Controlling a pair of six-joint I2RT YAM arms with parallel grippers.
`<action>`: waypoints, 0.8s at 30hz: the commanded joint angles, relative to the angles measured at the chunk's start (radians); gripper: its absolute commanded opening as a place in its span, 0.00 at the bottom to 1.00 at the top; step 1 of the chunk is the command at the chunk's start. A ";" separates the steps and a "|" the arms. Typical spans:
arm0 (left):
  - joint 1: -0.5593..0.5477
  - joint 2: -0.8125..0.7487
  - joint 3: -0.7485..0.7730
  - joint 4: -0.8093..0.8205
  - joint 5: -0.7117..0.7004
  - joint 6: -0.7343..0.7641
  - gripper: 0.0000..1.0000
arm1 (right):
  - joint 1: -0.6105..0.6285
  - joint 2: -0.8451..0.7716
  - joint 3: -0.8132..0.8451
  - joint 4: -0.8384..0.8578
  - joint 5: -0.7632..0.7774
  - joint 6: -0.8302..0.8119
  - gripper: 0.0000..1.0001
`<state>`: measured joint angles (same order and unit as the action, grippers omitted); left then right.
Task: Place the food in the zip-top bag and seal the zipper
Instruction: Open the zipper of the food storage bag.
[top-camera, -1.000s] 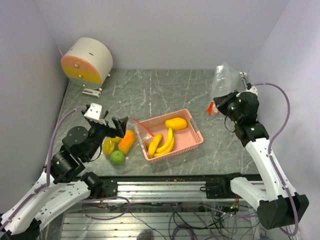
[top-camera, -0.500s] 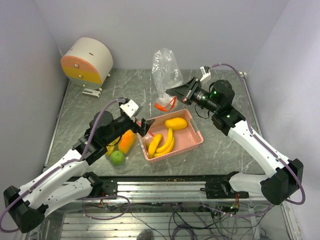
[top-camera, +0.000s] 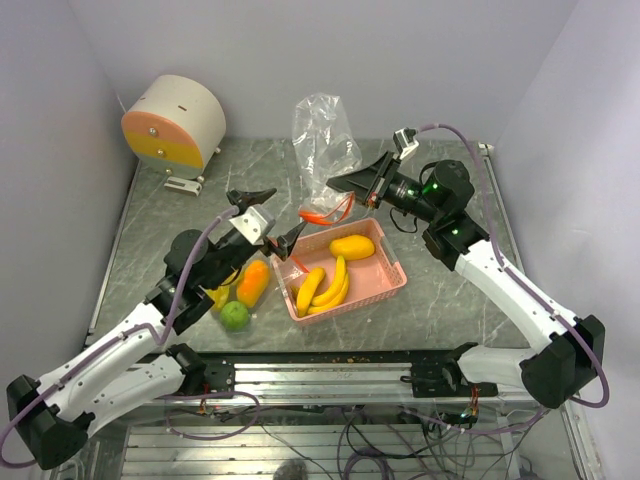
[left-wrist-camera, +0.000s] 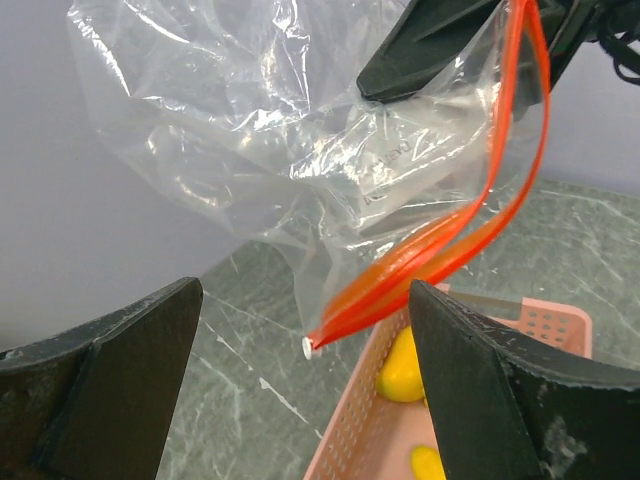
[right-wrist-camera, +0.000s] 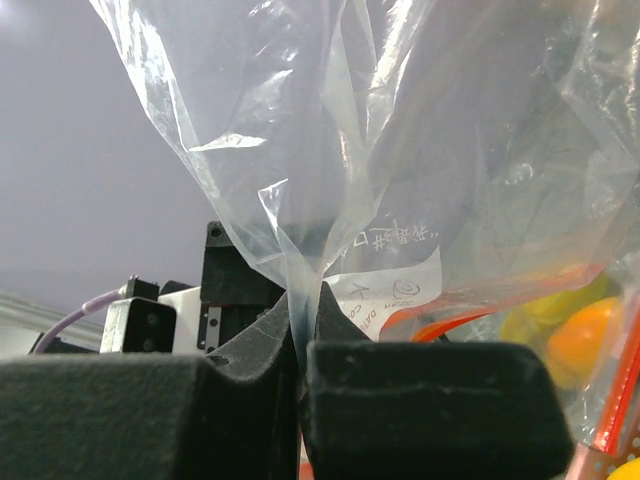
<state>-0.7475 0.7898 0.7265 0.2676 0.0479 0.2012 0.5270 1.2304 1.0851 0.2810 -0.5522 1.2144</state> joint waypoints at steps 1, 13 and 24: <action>0.003 0.043 -0.009 0.129 -0.031 0.035 0.94 | 0.005 -0.005 -0.010 0.050 -0.054 0.033 0.00; -0.041 0.147 0.031 0.205 -0.076 0.047 0.90 | 0.007 -0.023 -0.045 0.082 -0.091 0.074 0.00; -0.094 0.220 0.080 0.198 -0.120 0.077 0.68 | 0.007 -0.017 -0.069 0.095 -0.149 0.105 0.00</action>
<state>-0.8352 0.9981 0.7498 0.4229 -0.0532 0.2707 0.5278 1.2274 1.0363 0.3393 -0.6533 1.2915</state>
